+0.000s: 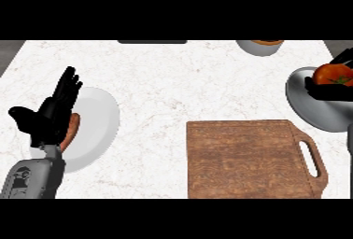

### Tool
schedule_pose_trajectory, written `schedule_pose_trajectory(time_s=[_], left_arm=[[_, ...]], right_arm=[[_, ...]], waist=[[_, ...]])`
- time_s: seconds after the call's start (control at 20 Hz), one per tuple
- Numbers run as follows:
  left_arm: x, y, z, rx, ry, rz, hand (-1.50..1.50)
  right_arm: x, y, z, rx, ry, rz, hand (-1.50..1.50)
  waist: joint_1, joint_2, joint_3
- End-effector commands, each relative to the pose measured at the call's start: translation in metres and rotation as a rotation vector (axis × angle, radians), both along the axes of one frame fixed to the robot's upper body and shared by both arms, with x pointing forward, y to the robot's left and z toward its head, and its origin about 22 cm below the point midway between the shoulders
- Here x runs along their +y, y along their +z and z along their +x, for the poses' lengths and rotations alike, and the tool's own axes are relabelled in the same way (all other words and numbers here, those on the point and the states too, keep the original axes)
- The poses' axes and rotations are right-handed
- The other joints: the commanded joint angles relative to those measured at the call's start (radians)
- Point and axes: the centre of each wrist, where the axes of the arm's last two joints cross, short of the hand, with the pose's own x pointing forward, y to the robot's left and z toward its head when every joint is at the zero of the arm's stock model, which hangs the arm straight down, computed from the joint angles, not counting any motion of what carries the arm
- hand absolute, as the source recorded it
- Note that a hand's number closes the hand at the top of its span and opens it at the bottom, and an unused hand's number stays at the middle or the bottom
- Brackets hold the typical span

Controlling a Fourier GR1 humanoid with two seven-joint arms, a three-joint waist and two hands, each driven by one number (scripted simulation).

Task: Pick the tomato from the cutting board and place it in the pan

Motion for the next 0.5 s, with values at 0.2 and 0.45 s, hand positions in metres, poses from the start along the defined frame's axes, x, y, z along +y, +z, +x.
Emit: schedule_pose_trajectory(time_s=[0.2, 0.45], left_arm=[[0.001, -0.010, -0.001, -0.016, -0.008, 0.007, 0.00], [-0.016, -0.005, 0.013, -0.005, -0.025, -0.002, 0.00]], right_arm=[[-0.095, -0.032, 0.022, 0.032, -0.145, -0.177, 1.50], [-0.113, -0.060, 0.036, 0.038, -0.147, -0.133, 1.50]], waist=[[0.026, 0.011, 0.001], [0.036, 0.016, 0.002]])
